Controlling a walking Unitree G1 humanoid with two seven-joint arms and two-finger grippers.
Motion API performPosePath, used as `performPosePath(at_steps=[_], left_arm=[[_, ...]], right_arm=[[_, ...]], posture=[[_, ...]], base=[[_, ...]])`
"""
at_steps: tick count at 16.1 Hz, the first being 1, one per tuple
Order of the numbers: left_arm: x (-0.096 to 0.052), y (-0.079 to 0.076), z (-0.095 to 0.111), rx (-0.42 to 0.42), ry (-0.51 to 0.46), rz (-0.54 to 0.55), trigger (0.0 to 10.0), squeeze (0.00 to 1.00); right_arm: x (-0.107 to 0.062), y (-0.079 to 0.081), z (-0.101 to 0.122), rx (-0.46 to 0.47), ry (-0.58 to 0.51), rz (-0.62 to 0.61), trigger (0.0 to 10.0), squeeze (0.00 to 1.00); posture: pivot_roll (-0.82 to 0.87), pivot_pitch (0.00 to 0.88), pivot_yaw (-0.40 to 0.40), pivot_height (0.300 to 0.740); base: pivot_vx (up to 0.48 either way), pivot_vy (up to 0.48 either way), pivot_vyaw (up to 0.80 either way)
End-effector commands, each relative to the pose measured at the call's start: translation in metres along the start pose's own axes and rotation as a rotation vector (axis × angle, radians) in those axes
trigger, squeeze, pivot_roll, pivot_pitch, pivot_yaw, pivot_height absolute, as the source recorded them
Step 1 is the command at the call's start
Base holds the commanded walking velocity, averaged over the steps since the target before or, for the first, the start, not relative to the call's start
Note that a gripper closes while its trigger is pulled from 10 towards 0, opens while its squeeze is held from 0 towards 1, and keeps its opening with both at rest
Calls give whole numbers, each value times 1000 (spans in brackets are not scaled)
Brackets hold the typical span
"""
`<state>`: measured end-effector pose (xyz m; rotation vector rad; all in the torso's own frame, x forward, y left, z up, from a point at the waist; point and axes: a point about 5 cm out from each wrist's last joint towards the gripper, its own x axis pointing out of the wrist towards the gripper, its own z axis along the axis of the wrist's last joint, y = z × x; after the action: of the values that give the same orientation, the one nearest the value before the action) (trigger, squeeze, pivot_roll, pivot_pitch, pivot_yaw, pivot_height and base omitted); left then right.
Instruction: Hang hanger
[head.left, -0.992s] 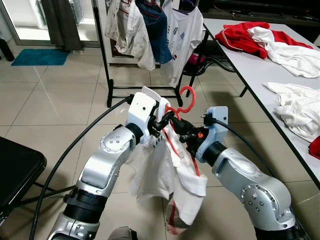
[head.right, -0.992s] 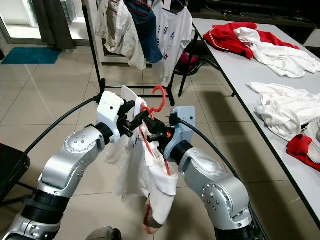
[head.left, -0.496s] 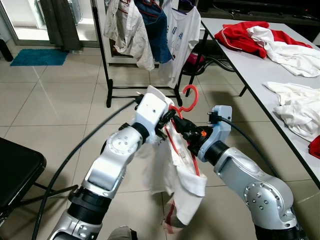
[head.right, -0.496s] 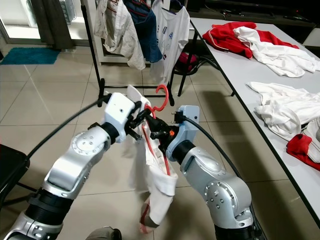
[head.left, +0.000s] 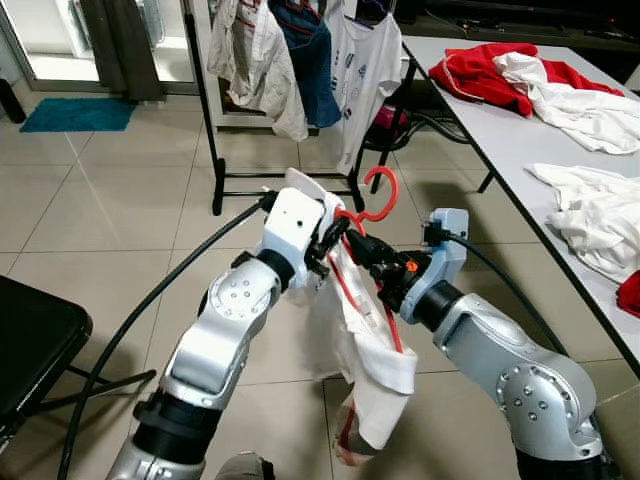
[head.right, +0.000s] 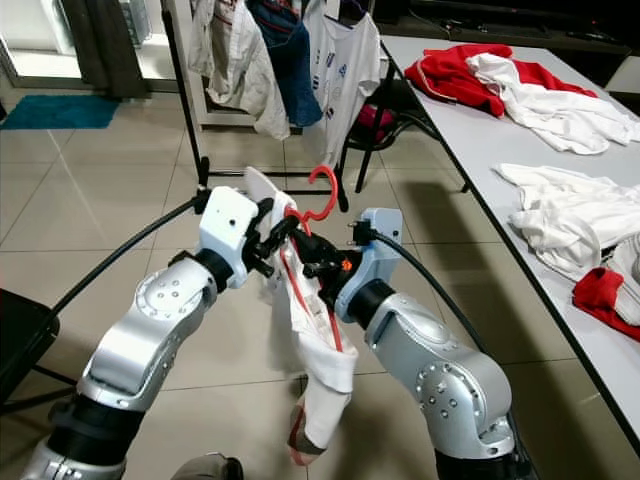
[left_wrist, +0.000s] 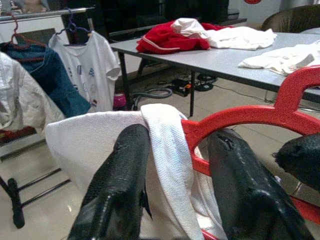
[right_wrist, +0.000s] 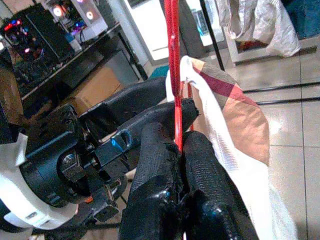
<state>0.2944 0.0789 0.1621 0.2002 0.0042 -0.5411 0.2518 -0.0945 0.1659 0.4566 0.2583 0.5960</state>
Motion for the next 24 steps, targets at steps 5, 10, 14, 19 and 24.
performPosePath(at_steps=[5,10,14,19,24], left_arm=[[-8,14,-4,-114,-7,100,10000,0],[-28,18,-11,-49,44,-52,10000,1000],[-32,34,-1,18,11,-123,10000,0],[-18,14,0,-4,-16,-125,10000,0],[-1,17,2,19,-28,-70,0,0]], right_arm=[[-11,-2,18,-25,-59,31,10000,0],[-11,-7,22,-42,-47,34,10000,0],[-9,-9,24,-56,-31,45,10000,0],[-8,-9,26,-59,-30,56,10000,0],[-9,-5,26,-61,-29,89,10000,0]], posture=[[20,0,-54,740],[23,0,-66,740],[29,0,-73,740],[27,0,-71,740],[21,0,-66,740]], base=[[0,0,0],[0,0,0],[0,0,0],[0,0,0],[0,0,0]])
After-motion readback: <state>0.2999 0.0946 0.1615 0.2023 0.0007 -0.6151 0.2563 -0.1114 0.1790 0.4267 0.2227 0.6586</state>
